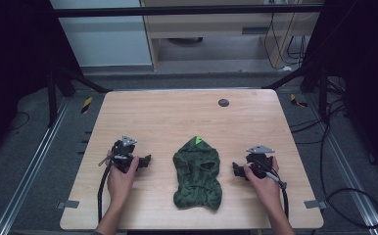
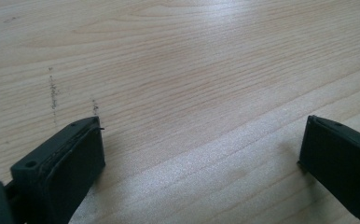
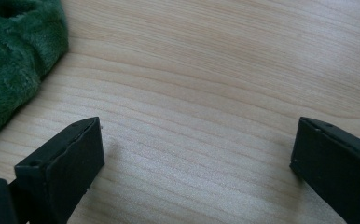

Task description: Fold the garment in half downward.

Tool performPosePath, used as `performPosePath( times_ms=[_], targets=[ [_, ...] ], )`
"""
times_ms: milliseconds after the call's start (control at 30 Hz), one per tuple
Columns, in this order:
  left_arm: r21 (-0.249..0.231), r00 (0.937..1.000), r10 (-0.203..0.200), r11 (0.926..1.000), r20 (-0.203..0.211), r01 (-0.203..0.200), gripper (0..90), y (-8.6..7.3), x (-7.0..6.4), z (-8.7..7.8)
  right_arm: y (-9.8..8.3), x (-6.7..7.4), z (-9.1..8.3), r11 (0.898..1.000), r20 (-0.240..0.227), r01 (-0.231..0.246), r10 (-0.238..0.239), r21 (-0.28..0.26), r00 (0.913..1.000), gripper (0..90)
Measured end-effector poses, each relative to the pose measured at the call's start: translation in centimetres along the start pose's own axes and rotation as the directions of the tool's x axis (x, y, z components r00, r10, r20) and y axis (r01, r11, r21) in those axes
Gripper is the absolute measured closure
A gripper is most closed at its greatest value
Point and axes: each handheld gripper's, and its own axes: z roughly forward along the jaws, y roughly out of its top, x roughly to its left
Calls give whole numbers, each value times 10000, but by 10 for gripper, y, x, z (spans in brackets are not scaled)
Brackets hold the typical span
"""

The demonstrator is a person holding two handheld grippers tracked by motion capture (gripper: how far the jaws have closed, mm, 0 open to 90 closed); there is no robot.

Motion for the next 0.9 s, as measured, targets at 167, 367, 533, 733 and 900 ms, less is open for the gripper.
performPosePath(
  times_ms=[167,367,533,733,900],
  targets=[
    [-3,9986,-363,9993,-377,363,0,-6,-6,-6,0,1,0,10000,-11,0,0,-16,10000,26],
    [18,9989,-327,9995,-322,327,3,-10,-10,-11,-1,2,-1,10000,-38,-5,5,-12,10000,26],
    [-42,9994,290,9996,170,-289,60,-14,-20,-18,-1,0,-7,10000,-186,73,-72,32,9998,120],
    [180,9897,1111,9934,906,-1132,60,5,-36,-27,7,3,-17,9993,-1537,341,-317,130,9876,259],
    [150,9830,525,9983,1760,-560,63,20,-36,-25,19,5,-14,9924,-1752,1179,-1099,360,9784,331]
  ],
)
